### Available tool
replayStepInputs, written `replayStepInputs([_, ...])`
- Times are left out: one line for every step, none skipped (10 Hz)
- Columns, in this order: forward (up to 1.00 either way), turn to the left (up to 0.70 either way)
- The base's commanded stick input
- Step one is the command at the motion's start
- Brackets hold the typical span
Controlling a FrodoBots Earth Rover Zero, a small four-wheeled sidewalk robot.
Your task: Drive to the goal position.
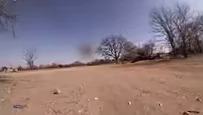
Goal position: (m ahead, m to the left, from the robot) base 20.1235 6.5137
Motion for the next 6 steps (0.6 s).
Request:
replayStepInputs([1.00, 0.00])
replayStepInputs([1.00, 0.00])
replayStepInputs([1.00, 0.00])
replayStepInputs([1.00, 0.00])
replayStepInputs([1.00, 0.00])
replayStepInputs([1.00, 0.00])
